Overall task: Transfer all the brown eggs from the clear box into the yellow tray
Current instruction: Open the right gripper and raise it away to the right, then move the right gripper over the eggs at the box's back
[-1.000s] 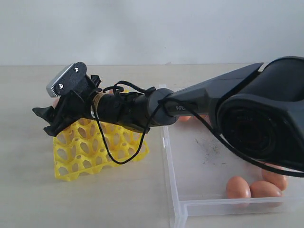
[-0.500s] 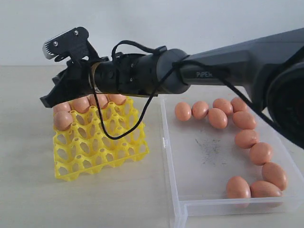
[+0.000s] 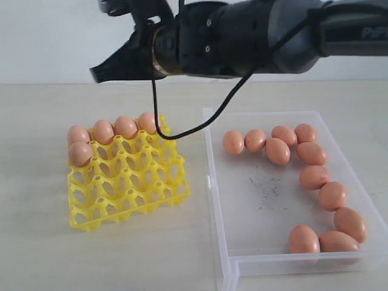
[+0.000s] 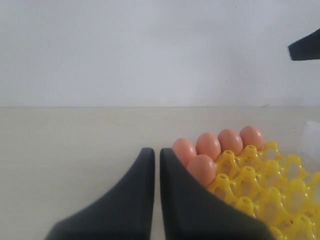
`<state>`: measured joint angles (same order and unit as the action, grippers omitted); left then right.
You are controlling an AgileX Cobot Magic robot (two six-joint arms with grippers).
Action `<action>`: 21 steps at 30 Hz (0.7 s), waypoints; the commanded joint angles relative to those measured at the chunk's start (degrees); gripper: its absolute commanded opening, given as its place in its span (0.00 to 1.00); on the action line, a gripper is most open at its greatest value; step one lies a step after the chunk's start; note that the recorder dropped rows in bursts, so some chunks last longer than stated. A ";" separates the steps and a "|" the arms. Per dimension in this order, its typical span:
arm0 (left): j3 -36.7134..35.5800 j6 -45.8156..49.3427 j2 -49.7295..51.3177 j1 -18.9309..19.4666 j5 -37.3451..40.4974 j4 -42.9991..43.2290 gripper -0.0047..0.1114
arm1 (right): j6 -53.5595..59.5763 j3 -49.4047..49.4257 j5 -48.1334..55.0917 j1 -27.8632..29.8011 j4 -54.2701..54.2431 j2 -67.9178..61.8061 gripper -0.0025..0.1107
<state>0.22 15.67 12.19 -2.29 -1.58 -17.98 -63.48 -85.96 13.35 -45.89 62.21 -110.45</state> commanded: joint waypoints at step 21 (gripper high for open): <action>-0.22 0.30 0.18 -0.29 -0.57 -0.30 0.07 | 69.76 0.64 56.61 21.93 -63.46 -0.41 0.02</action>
<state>0.22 15.67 12.19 -2.29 -1.58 -17.98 5.95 -85.58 69.55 -24.30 -5.24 -111.13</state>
